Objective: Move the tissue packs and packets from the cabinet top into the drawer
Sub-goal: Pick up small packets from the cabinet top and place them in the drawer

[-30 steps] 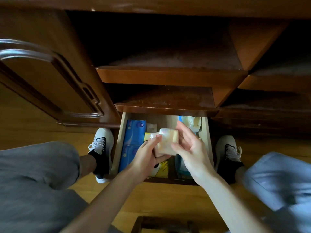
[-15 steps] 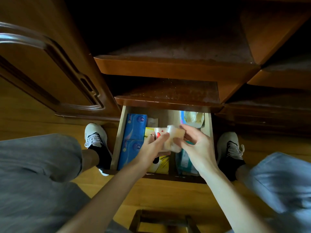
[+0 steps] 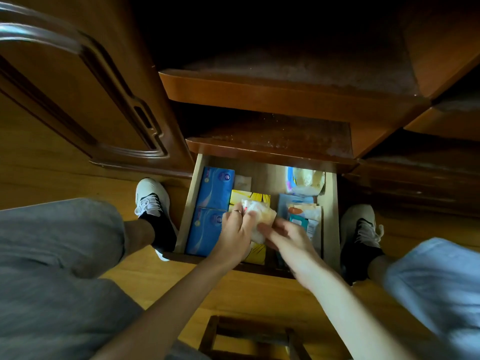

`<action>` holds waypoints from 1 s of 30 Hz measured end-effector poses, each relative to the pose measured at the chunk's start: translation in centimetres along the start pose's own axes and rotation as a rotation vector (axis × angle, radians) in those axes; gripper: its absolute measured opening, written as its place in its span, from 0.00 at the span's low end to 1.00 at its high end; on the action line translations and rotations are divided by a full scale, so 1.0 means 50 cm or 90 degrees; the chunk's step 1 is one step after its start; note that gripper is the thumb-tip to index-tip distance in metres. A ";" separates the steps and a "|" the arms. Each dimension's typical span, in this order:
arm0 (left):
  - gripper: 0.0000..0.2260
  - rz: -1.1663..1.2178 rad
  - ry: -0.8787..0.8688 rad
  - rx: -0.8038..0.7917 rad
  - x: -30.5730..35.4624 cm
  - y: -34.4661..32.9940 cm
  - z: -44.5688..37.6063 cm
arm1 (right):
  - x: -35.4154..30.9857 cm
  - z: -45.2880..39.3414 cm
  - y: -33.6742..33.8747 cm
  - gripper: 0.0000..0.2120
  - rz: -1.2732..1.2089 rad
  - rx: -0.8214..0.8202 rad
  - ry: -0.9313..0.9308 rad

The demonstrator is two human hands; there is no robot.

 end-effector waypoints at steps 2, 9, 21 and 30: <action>0.29 -0.108 -0.021 0.046 0.004 0.005 -0.005 | -0.002 -0.003 -0.009 0.18 -0.001 -0.011 0.005; 0.30 -0.132 -0.010 0.078 -0.023 0.024 -0.041 | -0.009 -0.064 0.002 0.31 0.023 0.014 -0.021; 0.29 -0.592 -0.010 0.063 -0.151 0.095 -0.142 | -0.072 -0.368 -0.058 0.35 0.194 0.095 -0.040; 0.31 -0.689 0.033 0.084 -0.165 0.081 -0.162 | -0.051 -0.459 -0.094 0.30 0.317 -0.022 -0.036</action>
Point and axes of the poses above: each hand's wrist, its own z-axis away from the middle knuckle, its own y-axis out of the back of the hand, x = y × z, the point moved 3 cm from there along -z, towards the middle knuckle, and after that the axes turned 5 degrees about -z, right-handed, at the moved point
